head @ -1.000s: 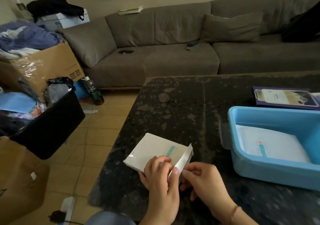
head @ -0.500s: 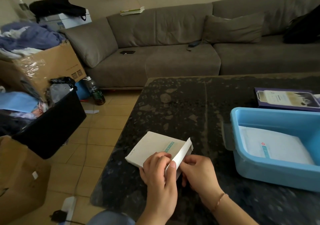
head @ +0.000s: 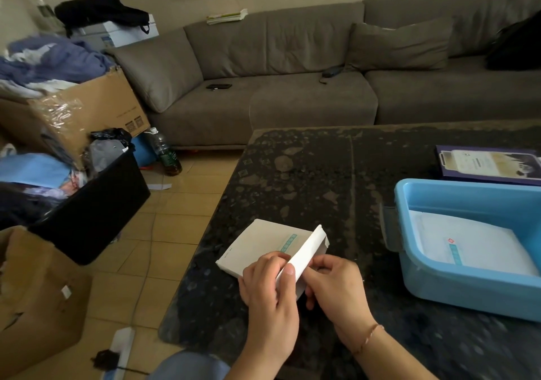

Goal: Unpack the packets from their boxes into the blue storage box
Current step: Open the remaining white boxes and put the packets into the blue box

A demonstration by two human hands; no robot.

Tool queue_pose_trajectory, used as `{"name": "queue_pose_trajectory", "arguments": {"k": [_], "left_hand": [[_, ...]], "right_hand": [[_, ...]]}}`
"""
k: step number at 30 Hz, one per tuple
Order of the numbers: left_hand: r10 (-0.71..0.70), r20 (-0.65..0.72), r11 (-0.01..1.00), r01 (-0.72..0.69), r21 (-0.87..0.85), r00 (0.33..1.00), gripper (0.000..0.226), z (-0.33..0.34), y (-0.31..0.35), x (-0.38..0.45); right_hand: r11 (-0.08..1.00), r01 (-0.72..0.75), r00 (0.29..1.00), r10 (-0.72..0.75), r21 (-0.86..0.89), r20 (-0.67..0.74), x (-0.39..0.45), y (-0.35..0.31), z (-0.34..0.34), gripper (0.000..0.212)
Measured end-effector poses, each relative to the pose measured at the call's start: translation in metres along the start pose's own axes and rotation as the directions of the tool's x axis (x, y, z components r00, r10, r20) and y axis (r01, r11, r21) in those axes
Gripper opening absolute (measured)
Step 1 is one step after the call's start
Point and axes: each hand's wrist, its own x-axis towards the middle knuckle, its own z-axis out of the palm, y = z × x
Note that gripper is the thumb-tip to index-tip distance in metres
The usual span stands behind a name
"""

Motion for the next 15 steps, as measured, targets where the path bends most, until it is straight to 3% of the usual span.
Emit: {"name": "queue_pose_trajectory", "arguments": {"k": [5,10,15], "left_hand": [[0.028,0.047,0.999,-0.028,0.019,0.999,0.014,-0.001,-0.004,0.0],[0.021,0.076,1.0,-0.022,0.009,0.997,0.024,-0.008,-0.003,0.004],[0.179,0.096,0.972,-0.191,0.139,0.979,0.024,-0.024,-0.002,0.008]], "right_hand": [[0.997,-0.075,0.997,0.075,0.005,0.013,0.0,-0.001,0.0,0.012],[0.996,-0.086,0.996,0.086,0.034,-0.015,-0.001,-0.003,0.002,0.014],[0.984,-0.141,0.99,0.138,0.113,0.032,-0.001,-0.008,0.003,0.014]]}}
